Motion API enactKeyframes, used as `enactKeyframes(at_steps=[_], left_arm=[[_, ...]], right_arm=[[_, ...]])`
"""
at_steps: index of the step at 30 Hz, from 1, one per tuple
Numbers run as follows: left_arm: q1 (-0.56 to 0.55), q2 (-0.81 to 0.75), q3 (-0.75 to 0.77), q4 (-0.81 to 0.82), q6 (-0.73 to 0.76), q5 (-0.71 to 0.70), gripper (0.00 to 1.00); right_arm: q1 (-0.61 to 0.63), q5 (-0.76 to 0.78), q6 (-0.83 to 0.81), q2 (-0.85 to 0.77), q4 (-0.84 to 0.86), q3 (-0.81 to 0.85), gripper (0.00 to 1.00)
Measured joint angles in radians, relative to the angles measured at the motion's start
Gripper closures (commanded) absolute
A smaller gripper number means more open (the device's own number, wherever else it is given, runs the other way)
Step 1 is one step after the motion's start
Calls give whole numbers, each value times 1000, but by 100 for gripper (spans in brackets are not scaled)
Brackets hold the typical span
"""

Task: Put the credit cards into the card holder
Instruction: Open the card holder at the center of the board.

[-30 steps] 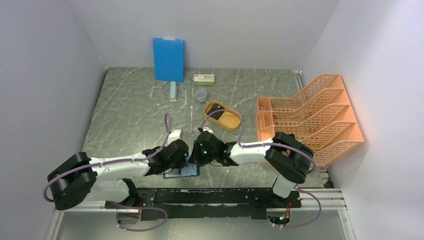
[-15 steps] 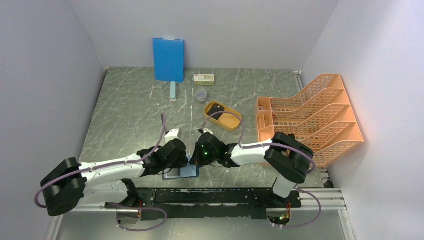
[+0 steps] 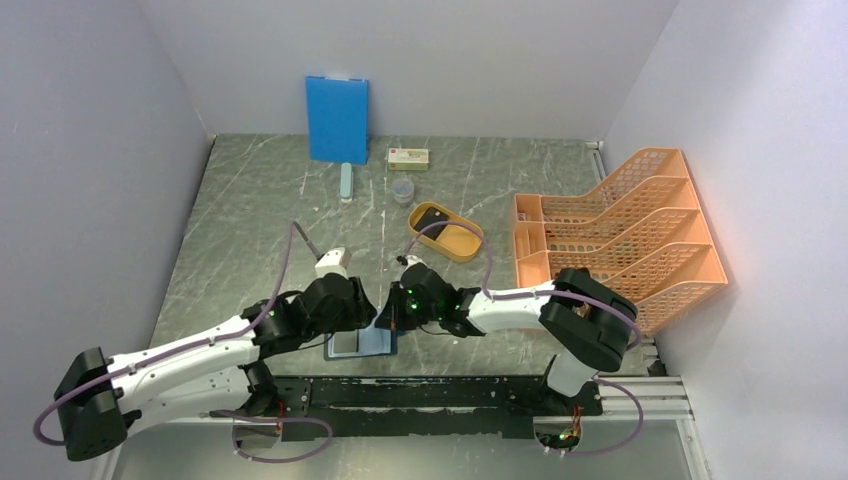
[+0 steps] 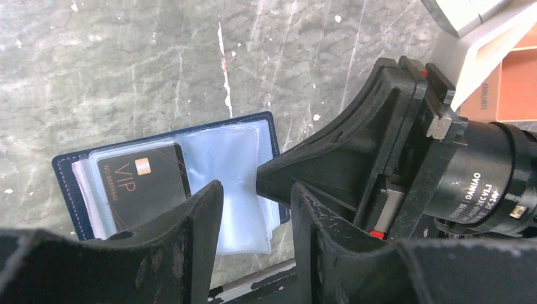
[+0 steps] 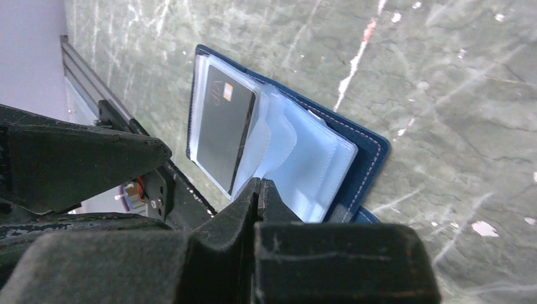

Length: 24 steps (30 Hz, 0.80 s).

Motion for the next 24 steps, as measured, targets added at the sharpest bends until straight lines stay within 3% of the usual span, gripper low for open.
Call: enactKeyframes(at_steps=[12,24], left_arm=[[0,-139,-5,-71,-14,-31,53],[0,-125,-67,-89,-46,-45,60]], right_arm=[[15,-52,19,86,62,82,100],[21,-24,54,136,60,92,100]])
